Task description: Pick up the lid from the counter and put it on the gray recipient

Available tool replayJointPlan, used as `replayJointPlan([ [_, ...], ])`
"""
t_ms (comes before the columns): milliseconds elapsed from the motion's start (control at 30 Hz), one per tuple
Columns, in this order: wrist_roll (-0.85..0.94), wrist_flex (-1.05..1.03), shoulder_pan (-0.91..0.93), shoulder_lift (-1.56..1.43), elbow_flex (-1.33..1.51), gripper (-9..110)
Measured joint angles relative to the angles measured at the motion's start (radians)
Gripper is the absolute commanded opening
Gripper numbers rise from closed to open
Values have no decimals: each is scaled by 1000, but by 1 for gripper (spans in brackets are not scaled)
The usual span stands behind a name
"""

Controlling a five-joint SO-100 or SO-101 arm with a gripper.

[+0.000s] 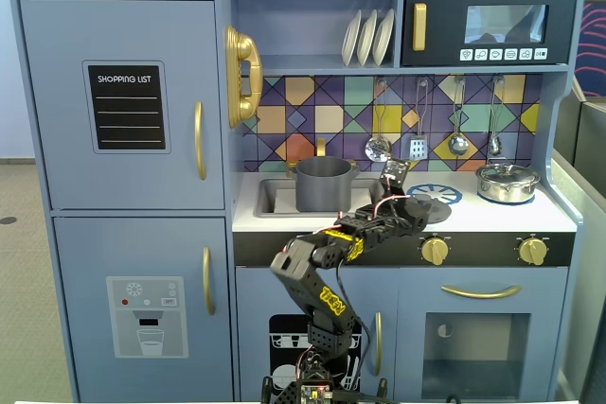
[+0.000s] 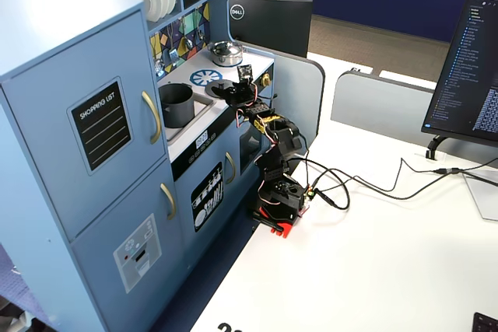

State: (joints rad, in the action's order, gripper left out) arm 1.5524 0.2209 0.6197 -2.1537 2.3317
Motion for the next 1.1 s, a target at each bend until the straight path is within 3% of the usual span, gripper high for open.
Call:
replayJointPlan([
  [567,0,58,0,233,-141,26],
  [700,0,83,0,261,-149,18],
  [833,11,91,0,267,-152,0],
  [1100,-5,91,-25,267,-152,0],
])
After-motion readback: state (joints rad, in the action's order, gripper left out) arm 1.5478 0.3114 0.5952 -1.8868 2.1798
